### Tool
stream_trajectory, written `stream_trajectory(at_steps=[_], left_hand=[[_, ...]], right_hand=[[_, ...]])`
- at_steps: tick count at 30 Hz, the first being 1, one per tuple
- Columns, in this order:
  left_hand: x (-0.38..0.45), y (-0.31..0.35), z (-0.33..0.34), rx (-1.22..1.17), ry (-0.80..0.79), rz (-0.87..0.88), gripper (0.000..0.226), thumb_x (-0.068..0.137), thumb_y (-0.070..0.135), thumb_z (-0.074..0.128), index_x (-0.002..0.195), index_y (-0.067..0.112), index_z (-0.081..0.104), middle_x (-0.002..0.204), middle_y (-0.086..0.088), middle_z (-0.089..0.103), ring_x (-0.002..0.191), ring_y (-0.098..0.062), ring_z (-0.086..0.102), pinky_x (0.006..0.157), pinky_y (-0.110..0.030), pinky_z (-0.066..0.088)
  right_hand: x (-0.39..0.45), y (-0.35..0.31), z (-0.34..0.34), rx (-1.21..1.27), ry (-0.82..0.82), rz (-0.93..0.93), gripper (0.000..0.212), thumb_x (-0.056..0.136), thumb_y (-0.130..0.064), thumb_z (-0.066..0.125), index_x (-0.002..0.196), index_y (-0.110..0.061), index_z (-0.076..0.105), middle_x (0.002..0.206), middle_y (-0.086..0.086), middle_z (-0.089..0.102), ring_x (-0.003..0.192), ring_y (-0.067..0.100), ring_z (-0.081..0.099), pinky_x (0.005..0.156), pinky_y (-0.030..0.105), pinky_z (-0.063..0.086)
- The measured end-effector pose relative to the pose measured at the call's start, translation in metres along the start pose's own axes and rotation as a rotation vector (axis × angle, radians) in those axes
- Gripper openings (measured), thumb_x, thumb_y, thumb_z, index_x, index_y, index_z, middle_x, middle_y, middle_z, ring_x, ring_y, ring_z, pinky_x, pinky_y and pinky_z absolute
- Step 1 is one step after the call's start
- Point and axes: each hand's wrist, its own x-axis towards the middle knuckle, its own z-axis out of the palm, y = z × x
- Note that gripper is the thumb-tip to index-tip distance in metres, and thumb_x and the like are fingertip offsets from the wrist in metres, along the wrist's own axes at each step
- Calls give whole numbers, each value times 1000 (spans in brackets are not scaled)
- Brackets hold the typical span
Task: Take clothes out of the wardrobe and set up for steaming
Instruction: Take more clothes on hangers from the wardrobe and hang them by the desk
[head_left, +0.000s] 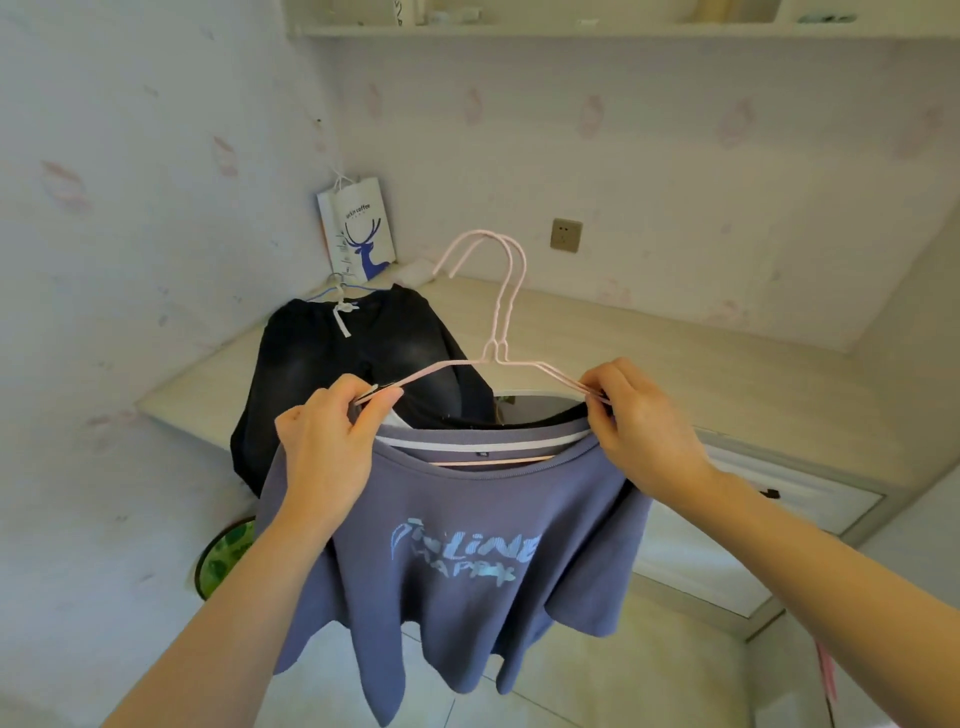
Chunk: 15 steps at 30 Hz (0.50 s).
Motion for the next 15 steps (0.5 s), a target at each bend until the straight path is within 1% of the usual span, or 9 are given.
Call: stream_trajectory(at_steps=[2,4,6,7,9,11,12,14,15], left_hand=[[13,-9,1,39,17,0,30,89,50,51,76,23,55,61,6,50,63,-14,49,82,-52,44],[28,-19,3,53,24,1,29,90,48,53,73,24,53,59,8,47,60,-13,46,81,-50,43],[43,-27,8,68,25,5,29,90,47,54,71,25,52,57,9,46,59,-13,46,77,-45,43],[52,-30,10,80,23,10,30,90,49,52,70,26,50,57,9,46,57,-13,47,73,-41,43],[71,-36,17,117,10,24,33,87,54,47,68,28,47,56,10,46,55,-13,47,61,-30,40],[91,-41,26,175,-11,24,36,85,58,42,66,28,42,55,8,46,53,-14,48,52,-26,35],[100,-44,30,207,-22,16,37,84,59,41,65,27,41,55,6,47,53,-15,48,51,-27,36],[117,-51,39,272,-51,-13,41,85,60,39,65,25,41,56,3,48,54,-16,48,51,-27,39],[125,-55,43,301,-63,-35,42,86,60,39,65,23,41,56,3,48,54,-16,48,50,-26,37]], right_hand=[[13,6,16,-45,-15,23,16,96,-18,50,108,-13,59,98,1,57,76,25,55,59,37,48],[28,13,32,-100,-75,79,25,99,-30,43,115,-19,59,104,-1,61,82,27,60,68,38,49],[47,24,46,-138,-184,134,32,101,-41,32,110,-25,58,101,-4,63,86,25,61,73,39,46],[57,30,54,-122,-218,149,34,101,-43,30,104,-26,58,96,-5,63,85,24,60,73,38,45],[79,39,70,17,-208,166,33,100,-42,32,91,-22,56,85,-3,59,78,24,56,66,34,43],[101,45,84,223,-172,226,29,100,-37,38,82,-18,51,77,-1,54,69,20,51,59,24,38],[112,48,90,293,-161,260,28,99,-35,41,81,-16,51,75,0,53,68,18,50,56,21,35],[133,57,102,352,-149,290,29,98,-35,45,81,-12,51,75,3,54,68,20,49,55,22,33],[143,61,107,364,-154,291,30,97,-36,46,81,-11,51,74,4,53,69,21,49,55,22,34]])
